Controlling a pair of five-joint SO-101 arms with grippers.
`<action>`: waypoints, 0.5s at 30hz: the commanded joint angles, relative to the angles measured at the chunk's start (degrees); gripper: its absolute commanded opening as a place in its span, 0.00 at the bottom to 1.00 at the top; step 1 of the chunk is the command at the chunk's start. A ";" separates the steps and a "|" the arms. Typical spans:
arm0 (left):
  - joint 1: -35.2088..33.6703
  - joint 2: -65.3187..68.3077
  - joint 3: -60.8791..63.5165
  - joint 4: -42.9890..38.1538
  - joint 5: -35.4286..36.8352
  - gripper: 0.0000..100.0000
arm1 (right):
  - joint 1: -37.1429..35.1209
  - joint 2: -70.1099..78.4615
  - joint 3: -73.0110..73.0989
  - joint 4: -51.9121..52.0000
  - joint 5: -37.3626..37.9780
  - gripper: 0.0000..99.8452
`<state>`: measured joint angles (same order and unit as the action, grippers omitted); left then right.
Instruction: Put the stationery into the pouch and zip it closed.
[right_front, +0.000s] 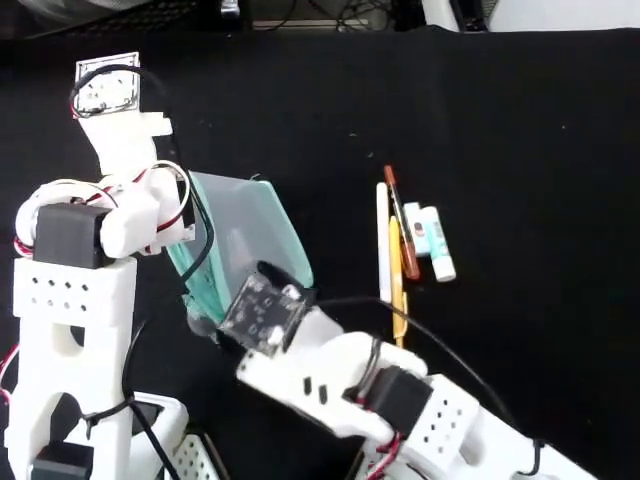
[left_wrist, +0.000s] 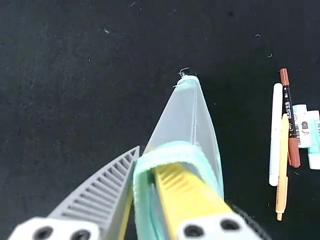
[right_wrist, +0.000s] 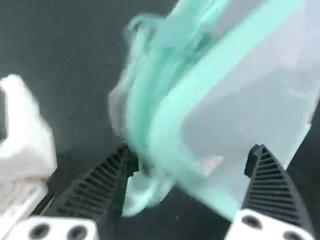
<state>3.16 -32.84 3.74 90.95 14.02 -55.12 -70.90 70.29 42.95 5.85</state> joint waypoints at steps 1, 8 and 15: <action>-0.22 0.18 -1.54 -0.79 0.18 0.03 | 6.68 -0.66 0.66 -8.00 0.00 0.24; -0.13 0.18 -1.63 1.23 -4.22 0.04 | 15.56 -1.27 -1.45 -6.24 5.63 0.01; -0.57 -0.53 -2.15 5.98 -13.36 0.25 | 18.90 -0.75 -5.23 -2.99 13.80 0.01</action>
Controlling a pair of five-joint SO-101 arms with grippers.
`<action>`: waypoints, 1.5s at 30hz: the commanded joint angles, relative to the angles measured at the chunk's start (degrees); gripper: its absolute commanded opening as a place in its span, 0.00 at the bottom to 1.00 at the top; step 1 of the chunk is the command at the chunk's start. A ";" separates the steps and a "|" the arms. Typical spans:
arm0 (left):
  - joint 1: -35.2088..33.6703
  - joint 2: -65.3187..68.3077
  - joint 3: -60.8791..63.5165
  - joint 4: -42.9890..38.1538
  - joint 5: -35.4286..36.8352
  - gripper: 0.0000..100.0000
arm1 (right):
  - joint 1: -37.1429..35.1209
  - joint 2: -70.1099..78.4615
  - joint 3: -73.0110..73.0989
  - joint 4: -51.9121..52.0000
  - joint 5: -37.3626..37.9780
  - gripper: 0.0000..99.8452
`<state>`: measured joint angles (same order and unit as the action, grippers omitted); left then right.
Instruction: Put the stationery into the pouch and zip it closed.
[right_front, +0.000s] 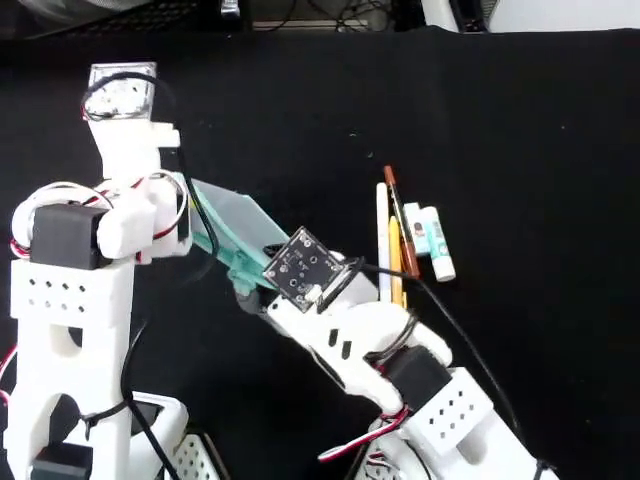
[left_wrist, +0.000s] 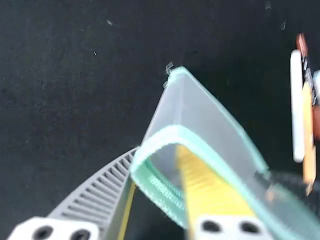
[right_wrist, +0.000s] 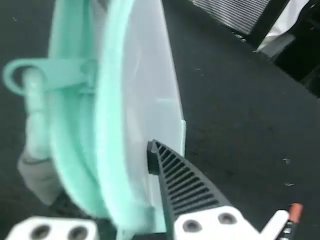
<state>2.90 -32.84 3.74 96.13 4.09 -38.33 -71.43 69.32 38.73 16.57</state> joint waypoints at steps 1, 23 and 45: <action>-0.31 -0.53 -2.68 0.88 -4.57 0.25 | 2.37 -0.22 -5.41 2.11 4.13 0.01; -0.31 -0.35 -0.75 -8.44 -14.59 0.25 | 3.52 -0.48 -17.36 19.43 11.96 0.01; 0.22 -12.04 1.10 4.75 -11.52 0.03 | 8.70 -0.13 -17.45 15.82 4.04 0.01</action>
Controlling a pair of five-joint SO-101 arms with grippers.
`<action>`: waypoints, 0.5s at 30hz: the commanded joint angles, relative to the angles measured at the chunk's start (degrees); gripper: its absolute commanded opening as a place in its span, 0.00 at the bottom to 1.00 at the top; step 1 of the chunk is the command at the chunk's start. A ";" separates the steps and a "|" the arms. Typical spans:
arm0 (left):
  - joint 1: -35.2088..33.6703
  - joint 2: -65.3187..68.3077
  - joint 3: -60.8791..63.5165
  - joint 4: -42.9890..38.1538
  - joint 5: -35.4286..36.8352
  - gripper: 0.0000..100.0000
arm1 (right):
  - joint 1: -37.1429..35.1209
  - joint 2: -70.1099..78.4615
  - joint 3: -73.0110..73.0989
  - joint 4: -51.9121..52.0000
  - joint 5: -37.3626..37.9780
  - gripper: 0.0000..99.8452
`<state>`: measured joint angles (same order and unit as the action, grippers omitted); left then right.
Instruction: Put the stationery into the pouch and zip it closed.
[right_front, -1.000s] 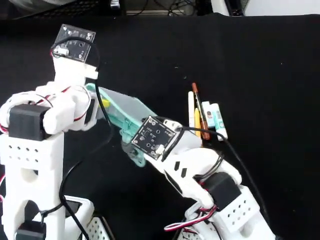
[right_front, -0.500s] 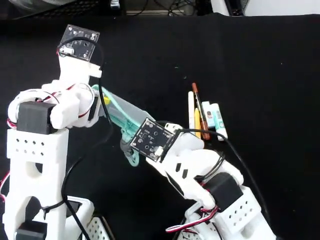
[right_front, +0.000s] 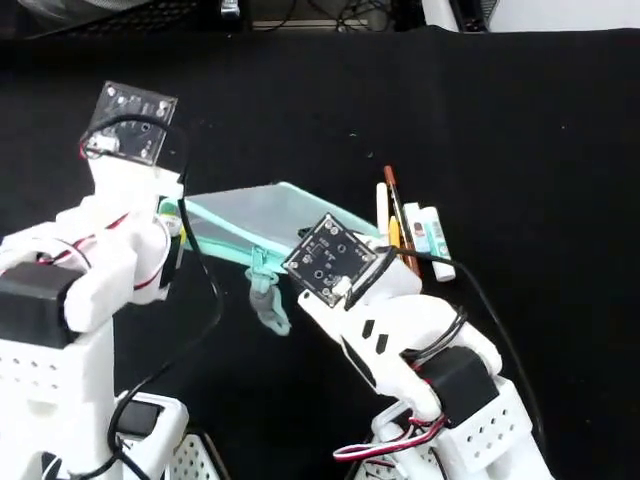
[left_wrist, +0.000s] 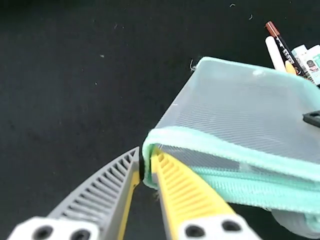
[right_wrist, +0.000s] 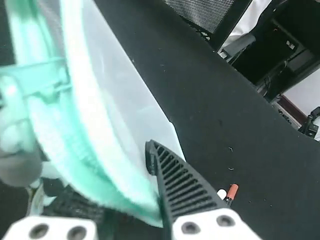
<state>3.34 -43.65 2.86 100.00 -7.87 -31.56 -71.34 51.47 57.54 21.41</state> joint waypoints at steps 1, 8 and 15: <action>-0.40 -1.23 2.86 0.88 0.35 0.03 | 1.93 -0.22 1.71 -4.13 -0.79 0.01; -0.75 2.73 3.65 0.97 0.53 0.03 | 2.20 3.74 4.00 -10.11 -1.49 0.01; -0.66 11.34 -5.76 0.79 0.62 0.03 | 1.93 18.24 -6.46 -10.11 -5.45 0.01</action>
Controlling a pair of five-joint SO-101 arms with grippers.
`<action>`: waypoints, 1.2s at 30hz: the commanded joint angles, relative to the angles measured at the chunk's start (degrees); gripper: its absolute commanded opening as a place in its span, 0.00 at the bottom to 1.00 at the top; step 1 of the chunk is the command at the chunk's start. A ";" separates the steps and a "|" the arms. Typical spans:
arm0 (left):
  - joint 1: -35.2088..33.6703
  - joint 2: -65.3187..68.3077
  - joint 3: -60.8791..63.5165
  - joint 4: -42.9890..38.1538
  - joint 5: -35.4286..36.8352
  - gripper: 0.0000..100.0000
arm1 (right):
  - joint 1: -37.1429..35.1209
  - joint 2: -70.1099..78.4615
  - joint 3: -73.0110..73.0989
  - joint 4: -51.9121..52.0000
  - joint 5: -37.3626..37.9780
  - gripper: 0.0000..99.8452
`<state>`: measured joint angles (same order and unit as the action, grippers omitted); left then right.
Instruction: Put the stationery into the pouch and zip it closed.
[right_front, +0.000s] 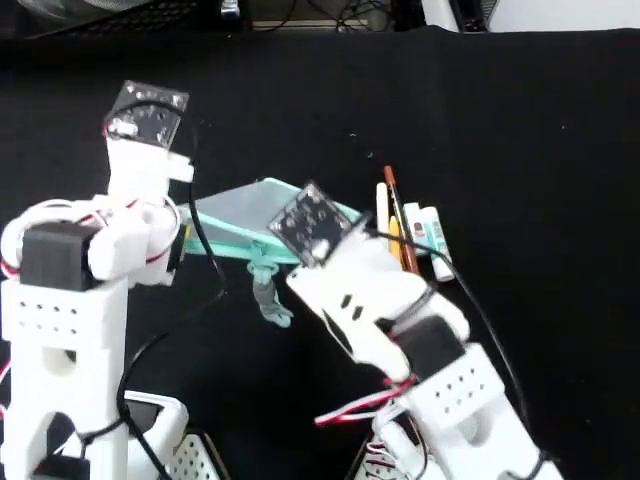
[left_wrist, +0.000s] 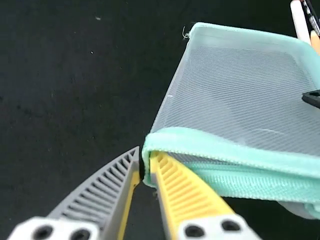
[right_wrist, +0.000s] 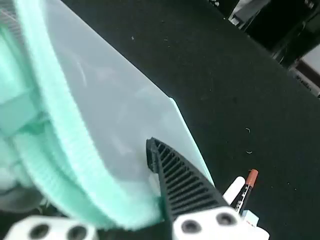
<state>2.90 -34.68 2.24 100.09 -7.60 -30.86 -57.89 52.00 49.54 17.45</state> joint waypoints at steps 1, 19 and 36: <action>-0.22 3.52 -6.46 0.70 0.26 0.04 | 1.23 6.64 -8.04 -2.11 -1.41 0.01; -8.48 16.26 -8.48 -5.45 0.35 0.08 | 1.23 7.60 -7.52 -2.29 -1.41 0.01; -4.09 -8.53 1.54 0.88 0.00 0.03 | -6.24 2.59 -6.99 5.36 -3.34 0.01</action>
<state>-1.76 -37.41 -0.40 100.62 -7.60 -36.84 -51.56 46.55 52.70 14.64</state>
